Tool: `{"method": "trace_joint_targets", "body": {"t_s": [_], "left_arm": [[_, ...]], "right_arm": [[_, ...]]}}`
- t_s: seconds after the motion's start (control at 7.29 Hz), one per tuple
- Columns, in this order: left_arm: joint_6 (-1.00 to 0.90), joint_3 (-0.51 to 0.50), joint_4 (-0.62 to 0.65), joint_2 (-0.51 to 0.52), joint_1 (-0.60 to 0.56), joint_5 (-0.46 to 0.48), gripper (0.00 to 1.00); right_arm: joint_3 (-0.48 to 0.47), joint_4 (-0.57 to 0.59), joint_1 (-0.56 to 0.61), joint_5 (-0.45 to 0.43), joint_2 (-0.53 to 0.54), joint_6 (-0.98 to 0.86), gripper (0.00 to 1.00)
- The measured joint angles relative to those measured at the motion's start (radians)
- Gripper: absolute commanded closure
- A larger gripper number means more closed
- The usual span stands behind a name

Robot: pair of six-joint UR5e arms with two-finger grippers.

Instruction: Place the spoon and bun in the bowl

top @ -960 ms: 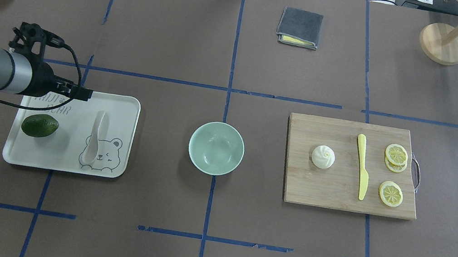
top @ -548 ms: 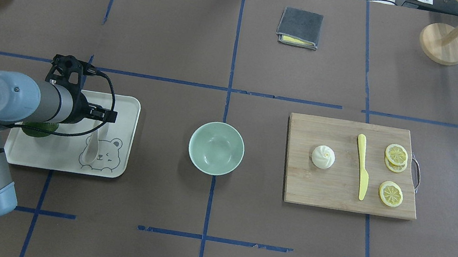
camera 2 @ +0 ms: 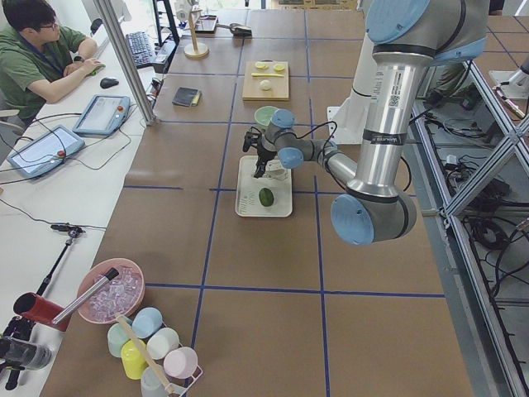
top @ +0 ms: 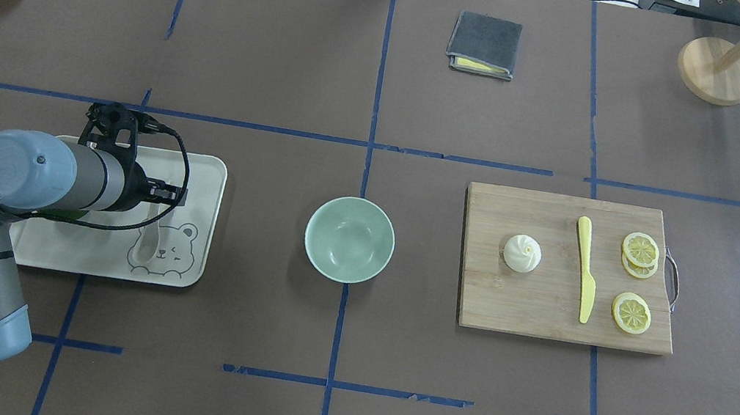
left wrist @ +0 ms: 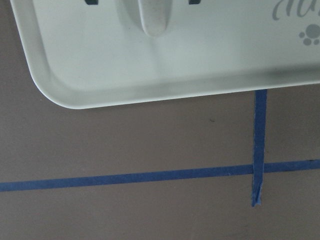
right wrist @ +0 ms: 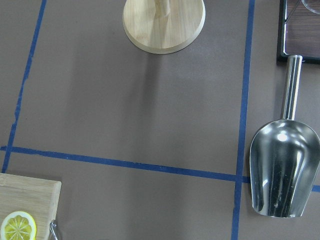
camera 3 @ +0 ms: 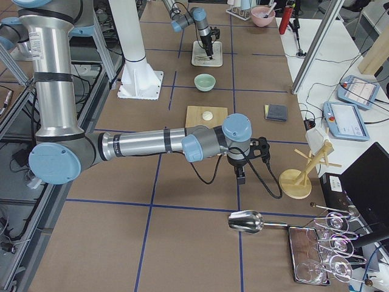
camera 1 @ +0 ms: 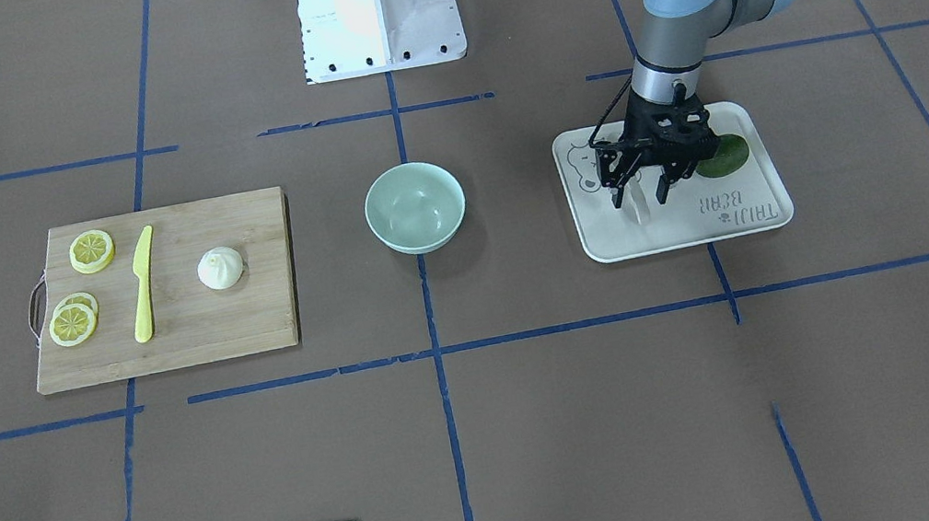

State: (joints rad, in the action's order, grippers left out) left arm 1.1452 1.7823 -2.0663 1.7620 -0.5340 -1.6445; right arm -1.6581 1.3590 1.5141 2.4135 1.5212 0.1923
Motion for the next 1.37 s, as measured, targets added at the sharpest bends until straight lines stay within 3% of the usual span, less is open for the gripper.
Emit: {"method": "trace_joint_targets", "body": {"t_s": [0.14, 0.27, 0.69, 1.37], "left_arm": [[0.003, -0.002, 0.000, 0.000, 0.001, 0.000, 0.35], [0.004, -0.004, 0.000, 0.000, 0.004, 0.000, 0.44], [0.007, -0.006, -0.001, 0.000, 0.014, 0.000, 1.00], [0.021, 0.011, 0.008, 0.009, 0.014, 0.003, 1.00]], "right_arm": [[0.003, 0.000, 0.000, 0.000, 0.000, 0.000, 0.00], [0.007, -0.001, 0.000, -0.001, 0.000, 0.000, 0.00], [0.009, -0.002, 0.000, 0.000, -0.001, -0.001, 0.00], [0.024, -0.037, 0.000, 0.001, 0.000, 0.001, 0.00]]}}
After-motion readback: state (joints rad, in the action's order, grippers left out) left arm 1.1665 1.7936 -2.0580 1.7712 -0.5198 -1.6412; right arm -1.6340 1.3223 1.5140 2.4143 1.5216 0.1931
